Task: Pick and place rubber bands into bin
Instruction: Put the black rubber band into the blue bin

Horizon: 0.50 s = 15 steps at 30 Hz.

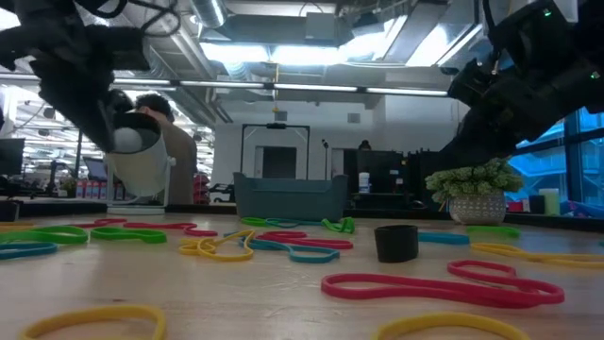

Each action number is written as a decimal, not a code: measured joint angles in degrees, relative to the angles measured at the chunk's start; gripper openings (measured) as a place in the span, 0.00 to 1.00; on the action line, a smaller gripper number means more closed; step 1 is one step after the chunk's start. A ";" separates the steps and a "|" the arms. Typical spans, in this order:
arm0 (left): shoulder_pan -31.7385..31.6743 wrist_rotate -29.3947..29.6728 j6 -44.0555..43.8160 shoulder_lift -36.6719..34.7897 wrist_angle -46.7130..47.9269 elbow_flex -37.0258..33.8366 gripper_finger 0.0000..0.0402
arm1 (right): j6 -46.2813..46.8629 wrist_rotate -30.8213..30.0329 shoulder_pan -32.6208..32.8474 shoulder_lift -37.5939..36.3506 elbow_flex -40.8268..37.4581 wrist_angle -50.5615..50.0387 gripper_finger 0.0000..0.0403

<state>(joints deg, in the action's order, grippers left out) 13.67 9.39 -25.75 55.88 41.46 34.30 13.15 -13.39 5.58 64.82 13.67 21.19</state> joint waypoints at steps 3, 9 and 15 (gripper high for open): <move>1.02 -0.58 -6.86 3.98 5.64 2.69 0.00 | -0.06 0.00 0.00 0.00 0.00 -0.04 0.04; 1.24 -3.83 -20.05 9.61 13.58 5.20 0.01 | -0.26 0.00 0.00 0.00 0.00 -0.45 0.01; 1.25 -5.60 -27.52 13.31 17.58 4.49 0.08 | -0.20 0.00 0.00 0.00 0.02 -0.41 0.02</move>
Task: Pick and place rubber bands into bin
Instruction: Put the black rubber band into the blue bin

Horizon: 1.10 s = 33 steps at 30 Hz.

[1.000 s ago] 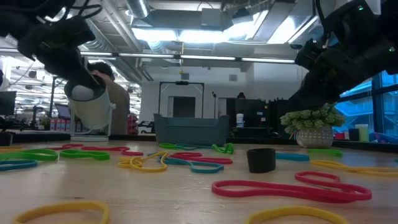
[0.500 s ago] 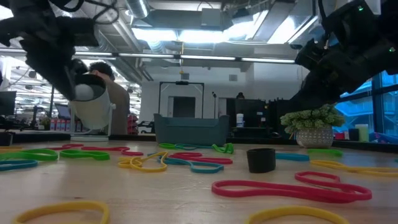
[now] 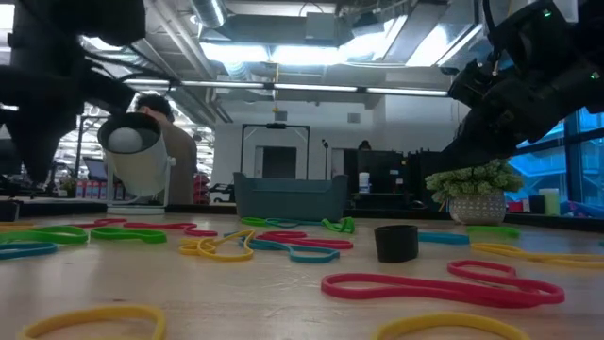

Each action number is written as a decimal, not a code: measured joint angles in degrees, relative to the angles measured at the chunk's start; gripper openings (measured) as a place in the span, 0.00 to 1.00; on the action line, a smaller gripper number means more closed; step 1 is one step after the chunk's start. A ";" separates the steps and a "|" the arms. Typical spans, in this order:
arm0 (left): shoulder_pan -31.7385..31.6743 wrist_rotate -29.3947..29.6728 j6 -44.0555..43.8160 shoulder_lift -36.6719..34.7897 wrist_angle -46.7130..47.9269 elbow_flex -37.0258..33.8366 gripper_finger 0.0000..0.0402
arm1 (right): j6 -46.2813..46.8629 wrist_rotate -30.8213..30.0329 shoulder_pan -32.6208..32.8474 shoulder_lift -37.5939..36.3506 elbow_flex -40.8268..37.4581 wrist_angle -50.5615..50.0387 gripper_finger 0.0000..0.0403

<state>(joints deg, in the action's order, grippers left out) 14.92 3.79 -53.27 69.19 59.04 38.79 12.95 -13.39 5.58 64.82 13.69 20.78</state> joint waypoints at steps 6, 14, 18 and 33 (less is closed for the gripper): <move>0.00 -1.98 1.85 2.48 1.09 0.00 0.19 | 0.00 0.01 0.00 0.00 0.00 0.04 0.04; 0.00 -2.84 1.69 5.78 1.97 0.00 0.29 | 0.33 0.02 0.00 0.00 0.00 0.07 0.01; 0.00 -3.01 3.61 8.04 2.97 0.00 0.29 | 1.79 0.02 0.00 0.00 0.00 0.07 0.03; 0.00 -2.53 11.58 17.03 2.26 -0.02 0.15 | 3.50 0.02 0.00 0.00 0.00 0.09 0.02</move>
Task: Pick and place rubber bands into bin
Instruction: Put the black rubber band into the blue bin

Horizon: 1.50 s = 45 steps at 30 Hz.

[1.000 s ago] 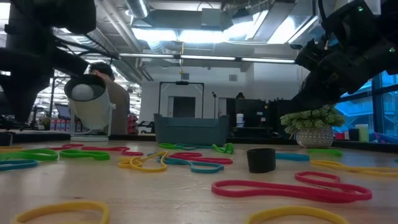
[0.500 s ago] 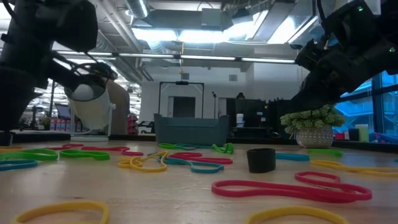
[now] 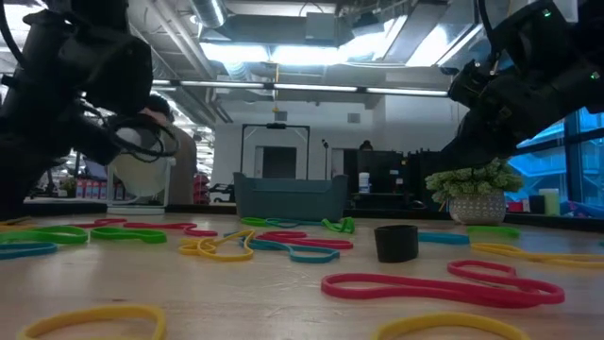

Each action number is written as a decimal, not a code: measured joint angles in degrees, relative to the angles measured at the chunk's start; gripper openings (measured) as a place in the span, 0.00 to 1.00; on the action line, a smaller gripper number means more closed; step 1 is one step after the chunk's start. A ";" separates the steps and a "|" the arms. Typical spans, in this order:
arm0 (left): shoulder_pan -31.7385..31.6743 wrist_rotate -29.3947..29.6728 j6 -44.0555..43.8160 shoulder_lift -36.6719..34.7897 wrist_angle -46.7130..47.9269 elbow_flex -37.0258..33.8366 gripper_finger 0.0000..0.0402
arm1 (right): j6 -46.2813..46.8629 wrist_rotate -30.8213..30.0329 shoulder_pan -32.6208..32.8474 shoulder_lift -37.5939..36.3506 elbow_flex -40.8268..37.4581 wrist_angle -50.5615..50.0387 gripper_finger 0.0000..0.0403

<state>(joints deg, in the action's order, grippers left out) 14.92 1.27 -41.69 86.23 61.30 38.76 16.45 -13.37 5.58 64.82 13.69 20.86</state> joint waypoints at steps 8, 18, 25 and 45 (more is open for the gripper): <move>0.10 -3.90 0.98 -0.25 0.46 2.45 0.00 | 1.38 0.00 0.00 0.00 0.00 0.00 0.05; 2.50 -0.36 0.98 -0.30 5.39 6.77 0.00 | 1.46 0.00 0.00 0.00 0.02 0.00 0.06; 3.61 -0.64 0.86 -0.30 5.46 6.80 0.03 | 1.36 0.00 0.00 0.00 0.02 0.00 0.06; 3.77 -3.79 -5.91 -0.34 -3.20 1.86 0.24 | 1.11 0.00 0.00 0.00 0.02 0.00 0.06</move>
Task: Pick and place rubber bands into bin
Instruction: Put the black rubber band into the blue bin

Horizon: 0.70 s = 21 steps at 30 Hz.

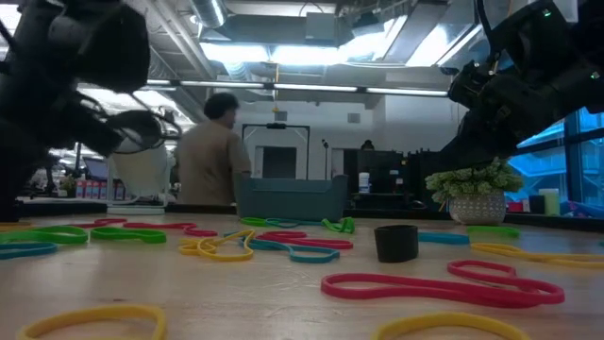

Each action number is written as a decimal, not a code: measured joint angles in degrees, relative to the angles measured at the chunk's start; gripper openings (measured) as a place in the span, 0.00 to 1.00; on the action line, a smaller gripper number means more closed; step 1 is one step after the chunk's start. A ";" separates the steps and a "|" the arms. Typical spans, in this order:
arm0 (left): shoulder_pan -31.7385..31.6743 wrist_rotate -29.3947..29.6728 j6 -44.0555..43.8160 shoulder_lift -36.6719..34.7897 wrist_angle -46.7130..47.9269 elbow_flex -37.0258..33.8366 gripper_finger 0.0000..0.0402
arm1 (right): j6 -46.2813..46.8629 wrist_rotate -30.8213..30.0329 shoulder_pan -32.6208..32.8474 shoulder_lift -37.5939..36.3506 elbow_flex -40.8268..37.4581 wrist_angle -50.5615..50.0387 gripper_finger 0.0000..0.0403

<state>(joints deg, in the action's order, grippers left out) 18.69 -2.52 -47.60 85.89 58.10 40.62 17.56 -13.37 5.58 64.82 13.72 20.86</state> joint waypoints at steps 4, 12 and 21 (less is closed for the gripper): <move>-0.01 -0.03 -1.15 0.00 0.08 -1.45 0.21 | -0.02 0.00 0.00 0.00 0.00 0.00 0.06; -0.01 -0.74 0.79 0.00 0.15 -1.34 0.01 | -0.03 -0.02 0.00 0.00 0.00 0.00 0.06; -0.01 -1.52 -0.54 0.02 8.86 5.96 0.01 | -1.26 -0.08 0.00 0.00 0.00 0.04 0.06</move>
<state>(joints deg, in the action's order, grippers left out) 18.68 -4.05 -48.14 85.91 66.95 46.58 16.31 -13.44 5.58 64.82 13.72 20.91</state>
